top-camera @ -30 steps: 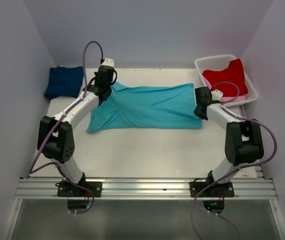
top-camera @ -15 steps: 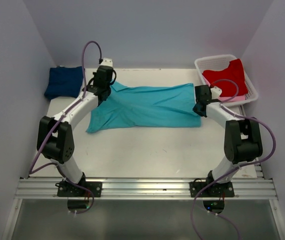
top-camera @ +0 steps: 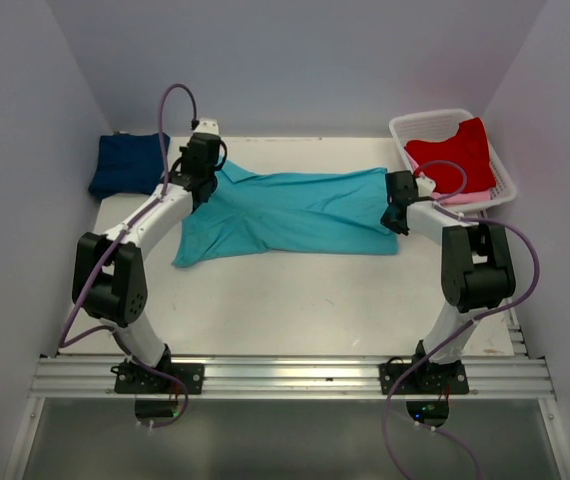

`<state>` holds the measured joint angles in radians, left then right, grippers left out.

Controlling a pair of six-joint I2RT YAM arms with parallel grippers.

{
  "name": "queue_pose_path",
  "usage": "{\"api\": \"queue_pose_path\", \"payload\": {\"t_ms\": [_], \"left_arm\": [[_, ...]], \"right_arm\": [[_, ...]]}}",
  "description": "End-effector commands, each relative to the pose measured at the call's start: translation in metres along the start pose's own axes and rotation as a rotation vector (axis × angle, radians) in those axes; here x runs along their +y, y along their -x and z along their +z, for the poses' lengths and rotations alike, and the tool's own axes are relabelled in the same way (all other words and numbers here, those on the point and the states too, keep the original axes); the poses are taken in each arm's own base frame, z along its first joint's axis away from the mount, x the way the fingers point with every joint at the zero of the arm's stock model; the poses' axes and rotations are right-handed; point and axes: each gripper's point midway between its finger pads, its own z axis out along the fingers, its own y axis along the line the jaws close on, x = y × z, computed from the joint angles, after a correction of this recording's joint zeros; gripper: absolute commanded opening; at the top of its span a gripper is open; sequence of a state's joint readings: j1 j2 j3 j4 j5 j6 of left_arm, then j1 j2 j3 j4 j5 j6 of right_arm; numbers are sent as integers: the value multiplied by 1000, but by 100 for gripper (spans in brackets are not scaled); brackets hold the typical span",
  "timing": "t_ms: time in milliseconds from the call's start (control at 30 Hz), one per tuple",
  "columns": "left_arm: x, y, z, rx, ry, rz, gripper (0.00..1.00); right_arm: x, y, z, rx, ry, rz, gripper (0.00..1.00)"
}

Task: Fold and stack the t-shirts
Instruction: Fold the tshirt

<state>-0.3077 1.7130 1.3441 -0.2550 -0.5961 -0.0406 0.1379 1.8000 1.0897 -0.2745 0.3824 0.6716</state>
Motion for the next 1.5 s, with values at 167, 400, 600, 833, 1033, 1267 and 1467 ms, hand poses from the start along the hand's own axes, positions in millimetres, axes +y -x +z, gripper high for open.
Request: {"api": "queue_pose_path", "payload": {"t_ms": [167,400,600,833,1033,1267,1467], "left_arm": [[13,24,-3,-76,30,-73,0],[21,38,-16,-114,27,-99,0],[17,32,-6,-97,34,-89,0],[-5,3,24,-25,-1,-70,0],[-12,-5,40,-31,-19,-89,23],[4,10,18,-75,10,-197,100],[-4,35,-27,-141,-174,-301,100]], "right_arm": [[13,31,-13,-86,61,39,0],[17,42,-24,-127,100,54,0],[18,36,-17,-106,91,43,0],[21,29,-2,-76,76,30,0],[25,22,7,-44,82,17,0],[40,23,-5,-41,196,4,60],[45,46,-39,-149,289,15,68]]}}
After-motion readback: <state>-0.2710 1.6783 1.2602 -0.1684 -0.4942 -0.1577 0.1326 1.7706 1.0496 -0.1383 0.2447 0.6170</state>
